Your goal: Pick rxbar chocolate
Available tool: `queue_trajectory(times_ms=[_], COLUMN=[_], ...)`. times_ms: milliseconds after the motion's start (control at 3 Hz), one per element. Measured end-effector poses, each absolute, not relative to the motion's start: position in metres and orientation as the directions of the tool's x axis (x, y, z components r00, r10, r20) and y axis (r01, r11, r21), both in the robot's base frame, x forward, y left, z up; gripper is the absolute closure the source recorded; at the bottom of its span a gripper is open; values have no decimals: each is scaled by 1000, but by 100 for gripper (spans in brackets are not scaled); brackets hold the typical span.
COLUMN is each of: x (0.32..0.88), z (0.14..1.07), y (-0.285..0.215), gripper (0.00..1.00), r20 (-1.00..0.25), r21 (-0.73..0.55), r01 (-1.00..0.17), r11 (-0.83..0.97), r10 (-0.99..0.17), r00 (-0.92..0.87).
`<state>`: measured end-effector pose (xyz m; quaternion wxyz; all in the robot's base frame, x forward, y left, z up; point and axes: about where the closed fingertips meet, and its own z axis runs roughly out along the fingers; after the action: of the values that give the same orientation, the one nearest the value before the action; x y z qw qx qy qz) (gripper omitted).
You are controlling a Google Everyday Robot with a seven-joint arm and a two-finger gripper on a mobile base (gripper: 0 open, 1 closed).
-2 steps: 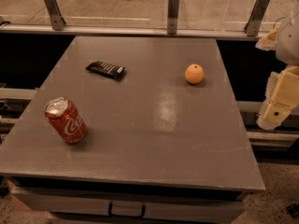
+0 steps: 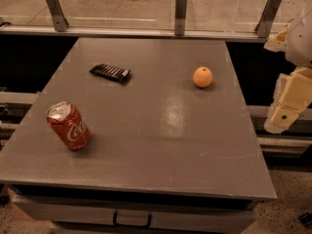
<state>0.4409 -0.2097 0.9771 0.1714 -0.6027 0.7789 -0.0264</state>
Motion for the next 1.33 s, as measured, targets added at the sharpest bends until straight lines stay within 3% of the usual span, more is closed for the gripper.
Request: queue_trajectory(times_ms=[333, 1000, 1333], x=[465, 528, 528], z=[966, 980, 981], y=[-155, 6, 6], gripper=[0, 0, 0], r20=[-308, -491, -491], r21=[-228, -283, -284], r01=[-943, -948, -948], r11=[240, 147, 146], r10=[-937, -871, -871], r00=[-164, 12, 13])
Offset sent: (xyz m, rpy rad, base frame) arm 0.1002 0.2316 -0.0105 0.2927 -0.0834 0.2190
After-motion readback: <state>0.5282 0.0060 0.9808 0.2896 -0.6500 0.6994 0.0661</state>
